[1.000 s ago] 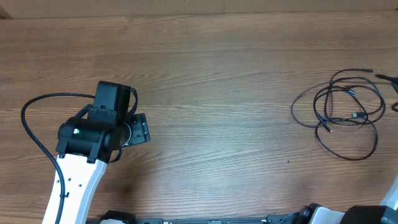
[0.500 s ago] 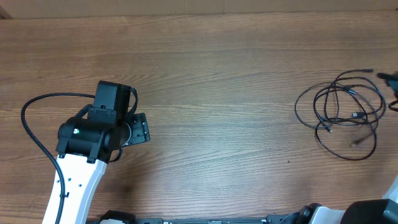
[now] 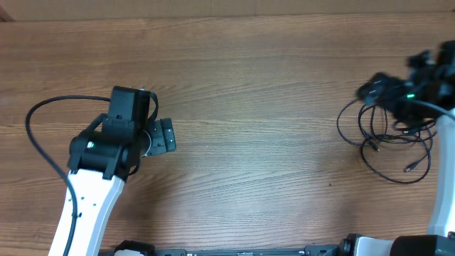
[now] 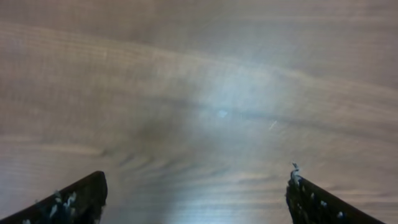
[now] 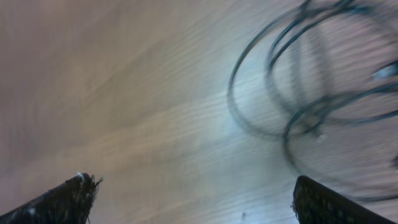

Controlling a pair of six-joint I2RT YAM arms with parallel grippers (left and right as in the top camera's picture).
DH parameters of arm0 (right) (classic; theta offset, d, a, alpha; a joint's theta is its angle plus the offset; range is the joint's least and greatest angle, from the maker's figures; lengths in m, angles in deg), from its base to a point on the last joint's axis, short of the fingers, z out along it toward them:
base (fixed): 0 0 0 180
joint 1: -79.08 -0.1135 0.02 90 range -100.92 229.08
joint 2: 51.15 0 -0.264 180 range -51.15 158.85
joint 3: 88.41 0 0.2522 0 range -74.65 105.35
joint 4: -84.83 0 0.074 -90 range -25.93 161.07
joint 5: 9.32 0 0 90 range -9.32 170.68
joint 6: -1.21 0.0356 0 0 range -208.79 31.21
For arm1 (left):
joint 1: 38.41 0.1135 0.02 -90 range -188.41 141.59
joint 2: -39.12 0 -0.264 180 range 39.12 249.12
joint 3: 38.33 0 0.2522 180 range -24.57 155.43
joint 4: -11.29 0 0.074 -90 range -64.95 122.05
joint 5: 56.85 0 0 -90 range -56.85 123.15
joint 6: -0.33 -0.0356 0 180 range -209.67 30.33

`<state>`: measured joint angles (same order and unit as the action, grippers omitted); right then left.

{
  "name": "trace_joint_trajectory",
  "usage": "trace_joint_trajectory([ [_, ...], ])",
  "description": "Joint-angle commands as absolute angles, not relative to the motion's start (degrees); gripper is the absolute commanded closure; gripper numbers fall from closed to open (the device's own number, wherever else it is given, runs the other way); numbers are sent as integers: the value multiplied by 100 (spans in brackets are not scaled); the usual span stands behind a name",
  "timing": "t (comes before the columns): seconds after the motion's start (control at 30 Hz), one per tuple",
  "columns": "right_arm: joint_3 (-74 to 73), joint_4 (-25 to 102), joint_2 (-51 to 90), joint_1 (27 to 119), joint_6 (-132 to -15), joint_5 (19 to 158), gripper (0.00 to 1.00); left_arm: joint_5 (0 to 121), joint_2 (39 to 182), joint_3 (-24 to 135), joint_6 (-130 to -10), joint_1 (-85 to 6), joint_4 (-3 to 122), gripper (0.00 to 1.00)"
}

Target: Untangle cables

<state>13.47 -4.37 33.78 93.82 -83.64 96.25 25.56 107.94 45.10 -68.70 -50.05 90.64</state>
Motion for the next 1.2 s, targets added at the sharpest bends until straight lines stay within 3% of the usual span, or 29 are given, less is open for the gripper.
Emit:
trace_joint_trajectory([
  [0.0, 1439, -821, 3387, 8750, -8629, 9306, 0, 2396, 11205, 4490, -6942, -5042, 9405, 0],
  [0.27, 967, -1243, 3325, 7880, -7872, 8233, 0, 2862, 11663, 4490, -6559, -4699, 10307, 0],
  [0.5, -345, -557, 2252, 7542, -7470, 8222, 0, 3091, 11379, 4475, -6699, -4015, 10924, 0],
  [0.83, -1641, 571, -746, 7528, -7363, 8156, 0, 3107, 8420, 3076, -6695, -4004, 9394, 0],
  [1.17, -1641, 665, -1326, 7528, -7359, 8202, 0, 3275, 7043, 2818, -5880, -4004, 9271, 0],
])
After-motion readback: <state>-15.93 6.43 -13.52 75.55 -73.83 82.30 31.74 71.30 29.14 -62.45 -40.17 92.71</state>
